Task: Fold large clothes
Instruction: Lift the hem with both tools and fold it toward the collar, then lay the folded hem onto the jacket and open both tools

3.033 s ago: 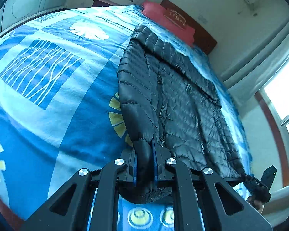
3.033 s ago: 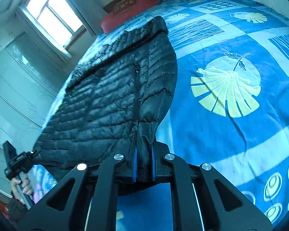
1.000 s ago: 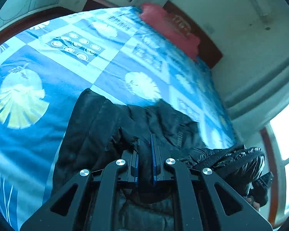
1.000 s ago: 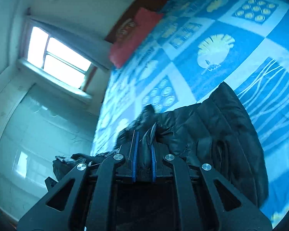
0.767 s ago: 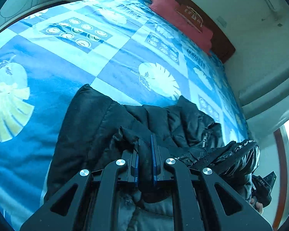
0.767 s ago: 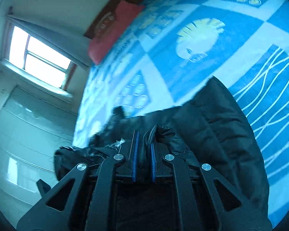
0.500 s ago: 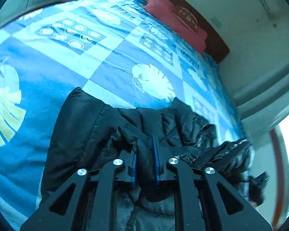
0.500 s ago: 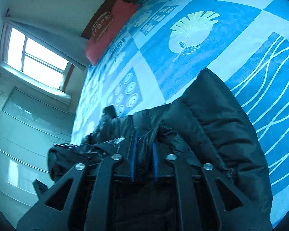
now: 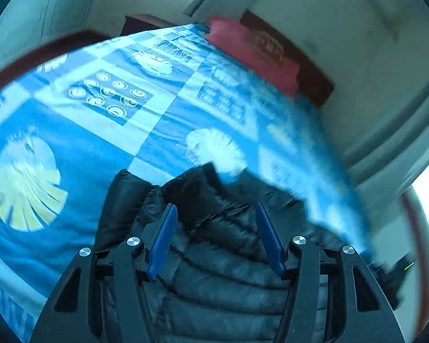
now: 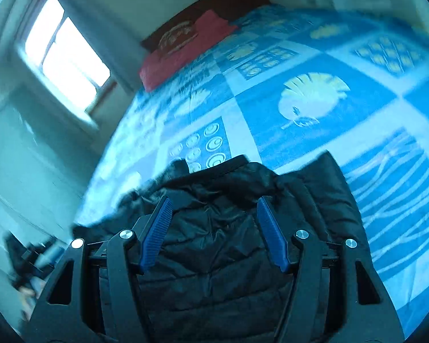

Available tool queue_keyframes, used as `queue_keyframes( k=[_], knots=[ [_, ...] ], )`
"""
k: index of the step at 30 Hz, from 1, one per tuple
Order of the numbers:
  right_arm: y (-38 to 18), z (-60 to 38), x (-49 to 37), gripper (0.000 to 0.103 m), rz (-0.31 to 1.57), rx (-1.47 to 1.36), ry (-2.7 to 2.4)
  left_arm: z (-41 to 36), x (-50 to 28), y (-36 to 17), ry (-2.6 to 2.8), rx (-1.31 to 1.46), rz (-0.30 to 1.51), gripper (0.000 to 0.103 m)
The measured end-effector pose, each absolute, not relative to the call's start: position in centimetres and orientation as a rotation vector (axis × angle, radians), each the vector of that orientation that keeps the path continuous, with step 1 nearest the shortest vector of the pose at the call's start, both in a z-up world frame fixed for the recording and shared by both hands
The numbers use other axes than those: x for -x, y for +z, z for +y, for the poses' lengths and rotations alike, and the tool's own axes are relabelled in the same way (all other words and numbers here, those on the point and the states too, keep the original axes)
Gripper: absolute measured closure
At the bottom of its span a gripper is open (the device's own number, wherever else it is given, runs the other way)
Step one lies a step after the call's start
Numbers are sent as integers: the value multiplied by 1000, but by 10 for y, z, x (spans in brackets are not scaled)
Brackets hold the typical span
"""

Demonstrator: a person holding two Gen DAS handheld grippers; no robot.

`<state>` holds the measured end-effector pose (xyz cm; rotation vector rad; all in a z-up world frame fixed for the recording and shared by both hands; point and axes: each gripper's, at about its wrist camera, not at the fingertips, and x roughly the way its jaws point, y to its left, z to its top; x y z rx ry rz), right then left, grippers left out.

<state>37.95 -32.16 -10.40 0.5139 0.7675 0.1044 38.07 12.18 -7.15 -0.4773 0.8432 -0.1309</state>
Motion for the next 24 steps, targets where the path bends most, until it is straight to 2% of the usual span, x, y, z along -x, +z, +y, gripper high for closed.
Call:
queue_keyframes(
  k=[6,10,14,19,24],
  knots=[
    [-143,-299,-416,41,871,-265,-8,110,-408,-113,3,239,892,46],
    [-171,-299,-422,40,872,-238,-18,105,-415,-135,65,123,907,44],
    [-177,-299,-421,39,851,-246,-24,110,-417,-153,73,144,911,43],
    [-148,-296,-414,41,857,-256,-46,112,-406,-122,113,159,919,43],
    [-104,-247,-402,42,774,-231,75,71,-378,-74,1,184,767,43]
  ],
)
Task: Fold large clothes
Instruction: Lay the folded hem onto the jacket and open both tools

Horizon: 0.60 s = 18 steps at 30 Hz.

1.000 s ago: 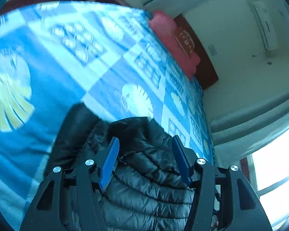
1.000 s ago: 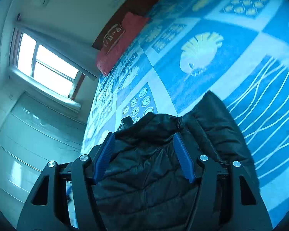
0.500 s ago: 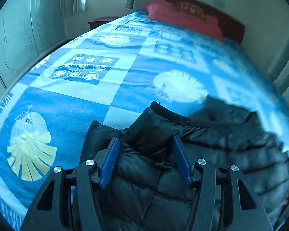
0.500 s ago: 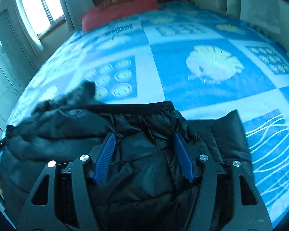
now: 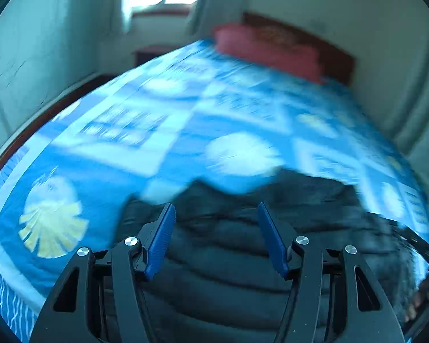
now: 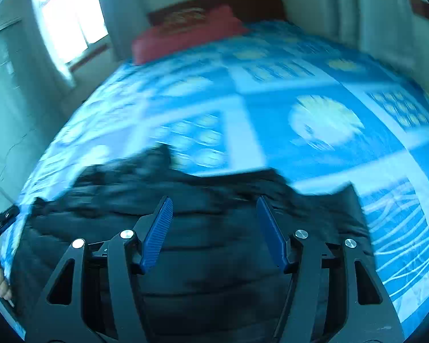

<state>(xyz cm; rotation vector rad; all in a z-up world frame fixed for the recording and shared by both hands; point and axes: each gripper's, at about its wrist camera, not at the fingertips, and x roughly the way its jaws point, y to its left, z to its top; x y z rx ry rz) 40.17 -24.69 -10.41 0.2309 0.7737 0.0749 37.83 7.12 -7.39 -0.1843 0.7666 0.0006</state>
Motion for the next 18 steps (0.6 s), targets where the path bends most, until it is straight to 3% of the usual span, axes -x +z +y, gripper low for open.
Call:
queue_keyframes(
  k=[5,12,18],
  knots=[
    [-116,-198,-419,42,809,-158,173,11,-391,-89,-102,112,798,43],
    [-171,-194,-438,41,897,-154,160,-4,-416,-146,-63,74,905,43],
    [-147,-199,-422,41,863,-160,157,-2,-405,-130,-52,37,911,43]
  ],
)
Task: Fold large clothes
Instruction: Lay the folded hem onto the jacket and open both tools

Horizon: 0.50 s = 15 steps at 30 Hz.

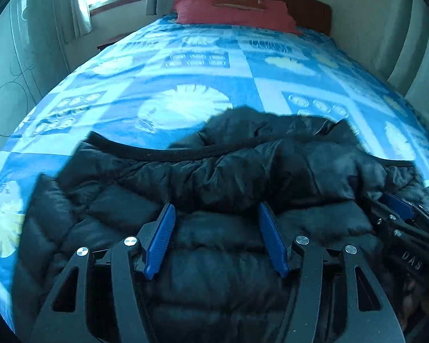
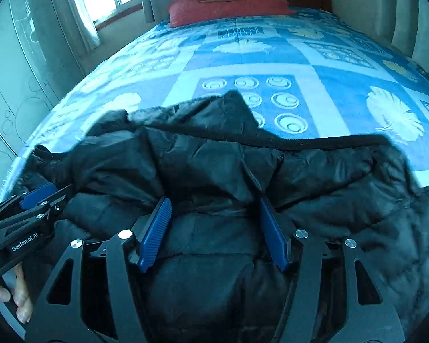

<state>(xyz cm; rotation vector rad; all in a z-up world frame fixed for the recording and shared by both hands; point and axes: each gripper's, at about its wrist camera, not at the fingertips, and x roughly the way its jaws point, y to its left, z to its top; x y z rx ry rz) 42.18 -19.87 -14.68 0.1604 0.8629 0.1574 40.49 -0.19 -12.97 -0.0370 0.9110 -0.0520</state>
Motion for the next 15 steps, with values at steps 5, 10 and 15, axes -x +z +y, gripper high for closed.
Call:
queue_keyframes(
  k=[5,10,15],
  knots=[
    [-159,-225,-406,41,859,-179,101,41,-371,-110,8,100,804,43],
    [-164,-223,-411,40,872,-164,92,42,-388,-146,22,35,893,42],
    [-129,-248,-365,41,812,-328,93,58,-359,-116,38,128,871,42]
  ],
)
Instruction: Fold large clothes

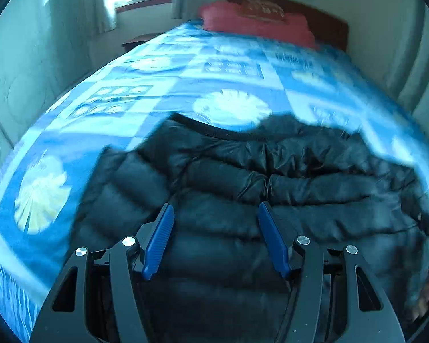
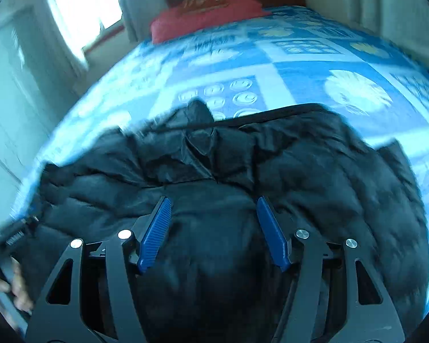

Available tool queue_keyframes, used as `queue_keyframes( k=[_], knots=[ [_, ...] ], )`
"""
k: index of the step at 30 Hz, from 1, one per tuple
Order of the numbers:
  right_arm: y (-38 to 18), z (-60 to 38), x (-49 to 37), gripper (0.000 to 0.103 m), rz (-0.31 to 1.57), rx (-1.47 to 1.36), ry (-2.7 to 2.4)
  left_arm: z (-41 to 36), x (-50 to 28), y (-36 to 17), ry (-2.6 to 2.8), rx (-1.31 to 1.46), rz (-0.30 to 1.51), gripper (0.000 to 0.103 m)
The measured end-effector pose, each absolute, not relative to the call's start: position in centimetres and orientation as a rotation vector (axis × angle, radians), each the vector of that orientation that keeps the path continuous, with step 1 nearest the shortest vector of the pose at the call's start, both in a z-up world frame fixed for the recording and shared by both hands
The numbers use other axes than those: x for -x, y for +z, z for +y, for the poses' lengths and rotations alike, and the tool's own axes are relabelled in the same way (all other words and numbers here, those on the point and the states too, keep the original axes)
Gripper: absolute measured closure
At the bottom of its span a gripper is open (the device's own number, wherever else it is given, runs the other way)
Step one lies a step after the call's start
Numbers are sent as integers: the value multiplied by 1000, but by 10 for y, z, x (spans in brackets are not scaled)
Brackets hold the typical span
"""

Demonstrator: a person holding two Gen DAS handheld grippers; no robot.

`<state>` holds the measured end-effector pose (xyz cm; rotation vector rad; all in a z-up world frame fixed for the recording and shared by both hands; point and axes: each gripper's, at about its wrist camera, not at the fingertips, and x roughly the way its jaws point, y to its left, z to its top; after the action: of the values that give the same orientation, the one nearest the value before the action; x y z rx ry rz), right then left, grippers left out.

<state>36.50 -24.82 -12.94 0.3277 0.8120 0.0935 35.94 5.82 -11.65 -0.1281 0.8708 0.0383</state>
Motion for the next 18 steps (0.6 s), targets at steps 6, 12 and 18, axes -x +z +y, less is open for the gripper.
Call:
queue_keyframes(
  k=[6,12,18],
  knots=[
    [-110,-292,-277,41,732,-485,26,117,-276,-101,149,435,818,42],
    [-119,-323,-210,41,725,-578,-59,149,-200,-105,278,555,776,42],
    [-138,-348,-168,38,719,-648,-124,167,-167,-126,288,660,827,41]
  ],
)
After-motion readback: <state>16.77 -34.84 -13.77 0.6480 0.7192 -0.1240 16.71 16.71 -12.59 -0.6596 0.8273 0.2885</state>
